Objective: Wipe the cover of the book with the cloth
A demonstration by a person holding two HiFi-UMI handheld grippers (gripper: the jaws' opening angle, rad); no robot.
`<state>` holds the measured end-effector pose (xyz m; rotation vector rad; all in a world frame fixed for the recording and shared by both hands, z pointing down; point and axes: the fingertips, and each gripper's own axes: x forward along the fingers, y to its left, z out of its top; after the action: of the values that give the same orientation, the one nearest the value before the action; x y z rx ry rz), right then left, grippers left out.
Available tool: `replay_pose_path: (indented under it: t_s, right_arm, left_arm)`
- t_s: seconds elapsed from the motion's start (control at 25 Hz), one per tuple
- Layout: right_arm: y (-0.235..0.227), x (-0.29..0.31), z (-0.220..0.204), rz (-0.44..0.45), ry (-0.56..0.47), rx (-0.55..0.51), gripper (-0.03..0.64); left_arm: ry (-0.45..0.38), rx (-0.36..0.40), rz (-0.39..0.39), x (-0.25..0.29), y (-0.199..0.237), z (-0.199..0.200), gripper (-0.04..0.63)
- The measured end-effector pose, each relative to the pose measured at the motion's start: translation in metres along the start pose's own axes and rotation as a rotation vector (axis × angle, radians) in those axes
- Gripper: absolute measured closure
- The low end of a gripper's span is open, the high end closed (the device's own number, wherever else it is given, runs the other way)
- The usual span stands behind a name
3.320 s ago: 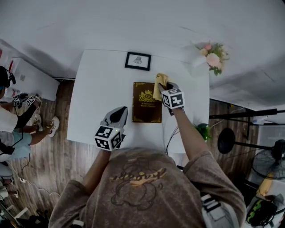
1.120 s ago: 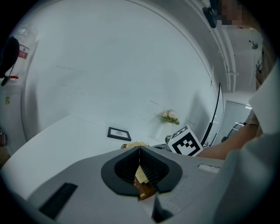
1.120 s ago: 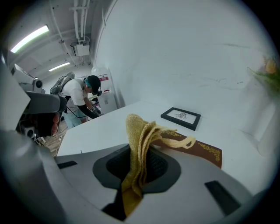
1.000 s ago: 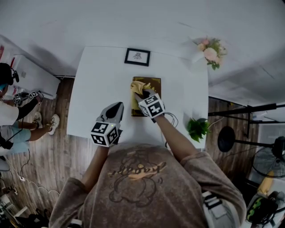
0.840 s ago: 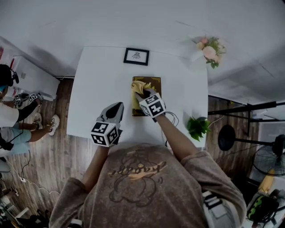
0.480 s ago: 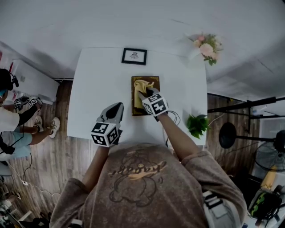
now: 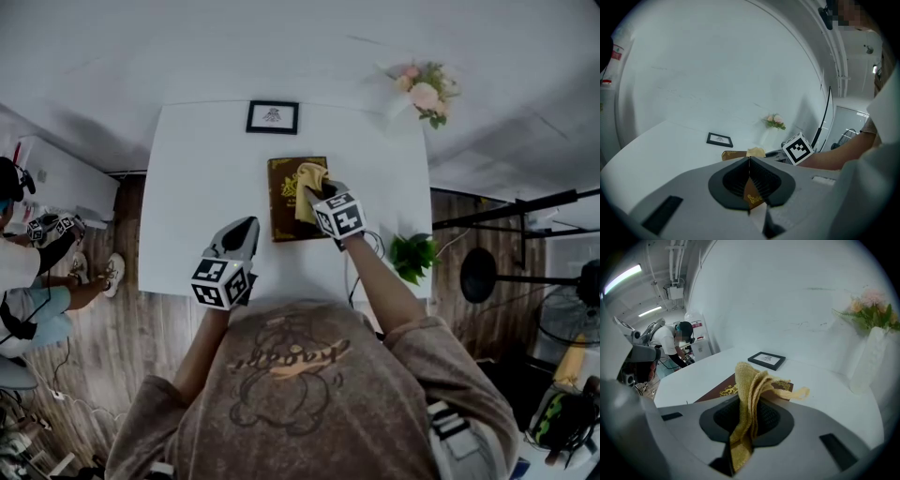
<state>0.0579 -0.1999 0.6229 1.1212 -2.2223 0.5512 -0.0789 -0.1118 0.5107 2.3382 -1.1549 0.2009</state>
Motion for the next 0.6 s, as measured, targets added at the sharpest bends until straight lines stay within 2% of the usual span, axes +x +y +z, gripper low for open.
replay_pose_path:
  t_s: [0.6]
  right_arm:
    - [-0.039,-0.032,-0.017,-0.088,-0.012,0.066,0.551]
  left_arm:
    - [0.013,0.011,-0.035,0.008,-0.014,-0.002,0.591]
